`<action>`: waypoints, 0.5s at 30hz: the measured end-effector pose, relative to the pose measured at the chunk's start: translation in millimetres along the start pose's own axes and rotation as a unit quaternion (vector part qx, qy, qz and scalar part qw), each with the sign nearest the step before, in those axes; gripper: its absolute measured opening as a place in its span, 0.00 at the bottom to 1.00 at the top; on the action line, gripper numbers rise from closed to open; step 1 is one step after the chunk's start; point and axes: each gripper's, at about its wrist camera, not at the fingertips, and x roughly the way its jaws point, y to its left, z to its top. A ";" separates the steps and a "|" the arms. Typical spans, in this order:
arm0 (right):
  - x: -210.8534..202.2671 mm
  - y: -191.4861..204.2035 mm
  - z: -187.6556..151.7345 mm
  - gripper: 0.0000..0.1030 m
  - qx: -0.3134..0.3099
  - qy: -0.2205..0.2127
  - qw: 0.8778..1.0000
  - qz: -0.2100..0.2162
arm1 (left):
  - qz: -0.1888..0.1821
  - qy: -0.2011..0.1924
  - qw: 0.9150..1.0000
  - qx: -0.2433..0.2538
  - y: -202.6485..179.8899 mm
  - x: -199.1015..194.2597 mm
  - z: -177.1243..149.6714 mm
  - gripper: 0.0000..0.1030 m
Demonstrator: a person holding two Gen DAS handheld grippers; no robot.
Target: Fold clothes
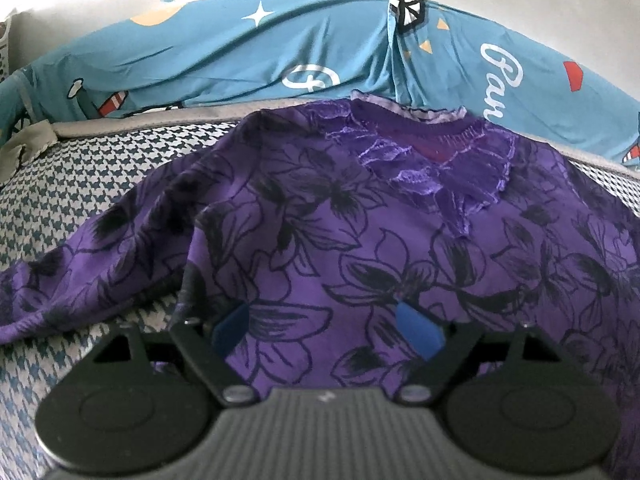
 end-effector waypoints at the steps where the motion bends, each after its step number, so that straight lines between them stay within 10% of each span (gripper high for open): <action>1: 1.3 0.9 -0.5 0.27 -0.002 -0.003 1.000 0.001 | 0.001 0.000 1.000 0.002 -0.5 0.0 -0.2 0.83; 15: 10.2 30.0 -8.9 0.09 -0.071 -0.034 0.996 0.047 | 0.011 -0.005 1.000 0.014 -6.1 2.9 -1.3 0.84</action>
